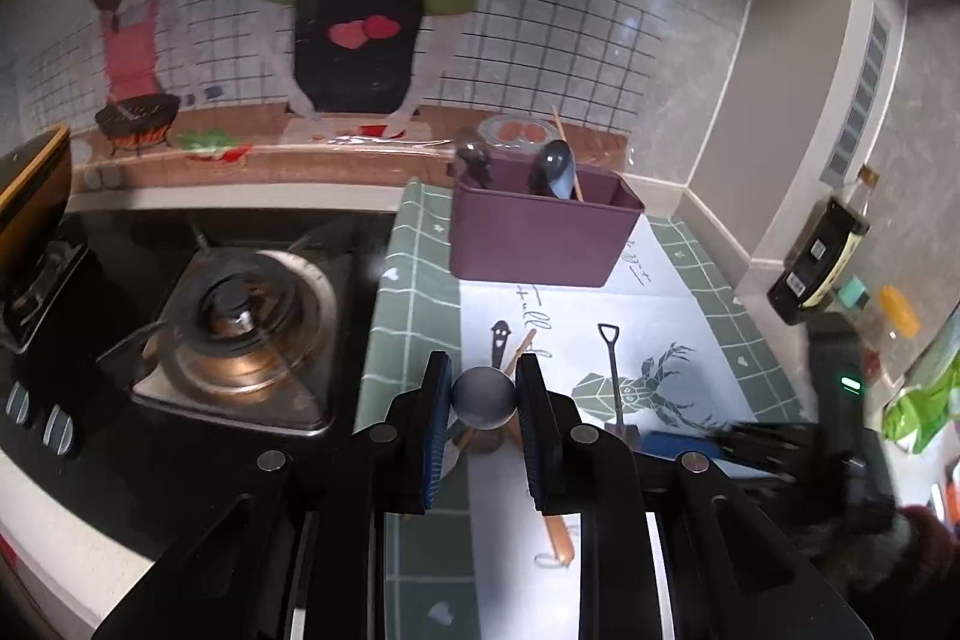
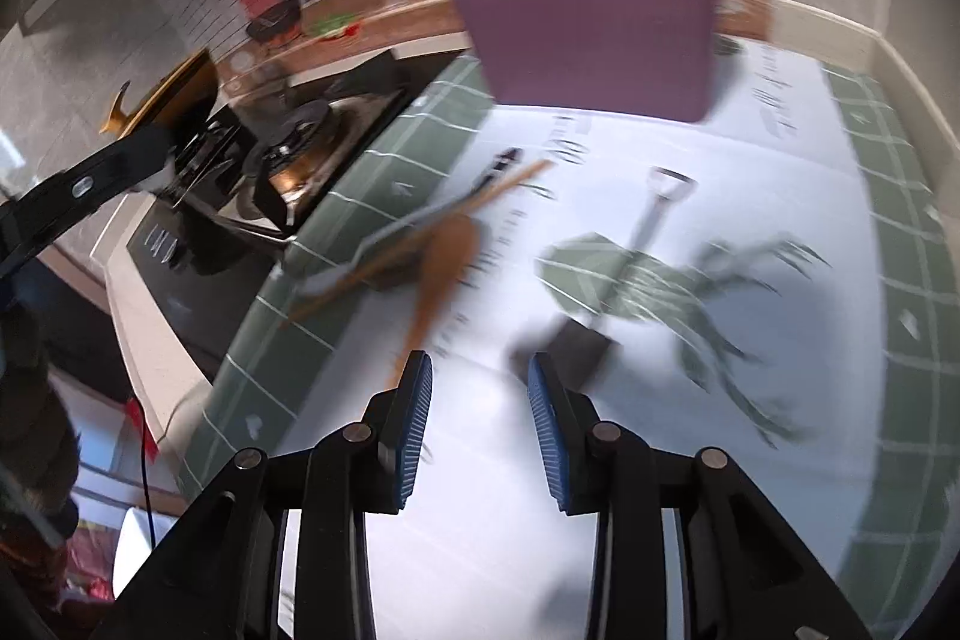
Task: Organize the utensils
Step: 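Grasp the small dark metal spoon with the left gripper, then grasp the wooden spoon with the right gripper while the left gripper holds the small spoon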
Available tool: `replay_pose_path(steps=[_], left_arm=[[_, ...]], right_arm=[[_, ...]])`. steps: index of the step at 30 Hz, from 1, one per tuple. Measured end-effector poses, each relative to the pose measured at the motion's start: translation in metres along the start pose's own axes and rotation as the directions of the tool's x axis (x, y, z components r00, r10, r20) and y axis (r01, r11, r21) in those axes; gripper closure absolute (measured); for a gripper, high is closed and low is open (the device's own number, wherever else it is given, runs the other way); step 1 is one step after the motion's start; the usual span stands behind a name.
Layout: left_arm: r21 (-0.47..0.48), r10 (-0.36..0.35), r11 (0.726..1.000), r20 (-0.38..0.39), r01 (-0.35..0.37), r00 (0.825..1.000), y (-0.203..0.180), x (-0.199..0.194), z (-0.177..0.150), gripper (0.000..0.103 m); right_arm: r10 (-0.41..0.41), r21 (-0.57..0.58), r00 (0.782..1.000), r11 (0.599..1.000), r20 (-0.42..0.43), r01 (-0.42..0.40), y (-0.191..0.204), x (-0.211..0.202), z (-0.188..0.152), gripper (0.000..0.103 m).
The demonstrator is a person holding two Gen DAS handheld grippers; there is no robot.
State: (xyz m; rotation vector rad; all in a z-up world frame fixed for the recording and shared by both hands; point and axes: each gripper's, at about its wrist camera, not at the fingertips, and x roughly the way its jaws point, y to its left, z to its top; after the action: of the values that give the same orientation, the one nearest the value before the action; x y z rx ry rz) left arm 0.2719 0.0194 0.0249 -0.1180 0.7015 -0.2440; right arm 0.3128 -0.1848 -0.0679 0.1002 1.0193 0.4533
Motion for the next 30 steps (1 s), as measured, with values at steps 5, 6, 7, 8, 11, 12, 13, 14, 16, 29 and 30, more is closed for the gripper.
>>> replay_pose_path(steps=[5, 6, 7, 8, 11, 12, 13, 14, 16, 29, 30], left_arm=[[-0.042, -0.021, 0.999, 0.008, 0.021, 1.000, 0.017, -0.021, 0.000, 0.081], [-0.045, -0.024, 0.999, 0.008, 0.024, 1.000, 0.018, -0.024, 0.001, 0.081], [-0.051, -0.028, 0.998, 0.011, 0.028, 1.000, 0.020, -0.028, 0.003, 0.081], [-0.054, -0.029, 0.998, 0.012, 0.030, 0.999, 0.022, -0.031, 0.004, 0.081], [-0.053, -0.015, 0.998, 0.020, 0.016, 1.000, 0.025, -0.040, 0.007, 0.080], [-0.050, -0.011, 0.999, 0.022, 0.012, 1.000, 0.025, -0.042, 0.008, 0.081], [-0.050, -0.008, 0.999, 0.022, 0.009, 1.000, 0.026, -0.043, 0.008, 0.080], [-0.053, -0.008, 0.999, 0.020, 0.009, 1.000, 0.027, -0.045, 0.008, 0.080], [-0.055, -0.008, 0.998, 0.019, 0.009, 1.000, 0.028, -0.044, 0.008, 0.080], [-0.034, -0.064, 0.997, -0.023, 0.063, 0.998, 0.010, -0.019, 0.006, 0.080], [-0.037, -0.062, 0.997, -0.023, 0.061, 0.998, 0.011, -0.018, 0.006, 0.080]], right_arm=[[-0.017, -0.046, 0.999, 0.999, -0.047, 0.014, 0.028, 0.043, 0.027, 0.071], [-0.024, -0.057, 0.998, 0.998, -0.052, 0.021, 0.032, 0.049, 0.030, 0.071], [-0.038, -0.062, 0.998, 0.997, -0.054, 0.035, 0.034, 0.054, 0.032, 0.071], [-0.067, -0.063, 0.996, 0.996, -0.058, 0.063, 0.036, 0.061, 0.035, 0.071], [-0.116, -0.051, 0.991, 0.992, -0.071, 0.112, 0.039, 0.076, 0.042, 0.071], [-0.128, -0.053, 0.989, 0.991, -0.070, 0.125, 0.040, 0.080, 0.043, 0.070], [-0.142, -0.059, 0.988, 0.989, -0.062, 0.139, 0.042, 0.081, 0.044, 0.070], [-0.151, -0.068, 0.987, 0.987, -0.059, 0.147, 0.043, 0.082, 0.045, 0.070], [-0.165, -0.078, 0.985, 0.984, -0.053, 0.161, 0.044, 0.083, 0.045, 0.076], [-0.091, -0.011, 0.996, 0.996, 0.006, 0.091, -0.002, 0.020, 0.024, 0.093], [-0.051, -0.006, 0.999, 0.999, -0.001, 0.051, -0.003, 0.018, 0.022, 0.093]])
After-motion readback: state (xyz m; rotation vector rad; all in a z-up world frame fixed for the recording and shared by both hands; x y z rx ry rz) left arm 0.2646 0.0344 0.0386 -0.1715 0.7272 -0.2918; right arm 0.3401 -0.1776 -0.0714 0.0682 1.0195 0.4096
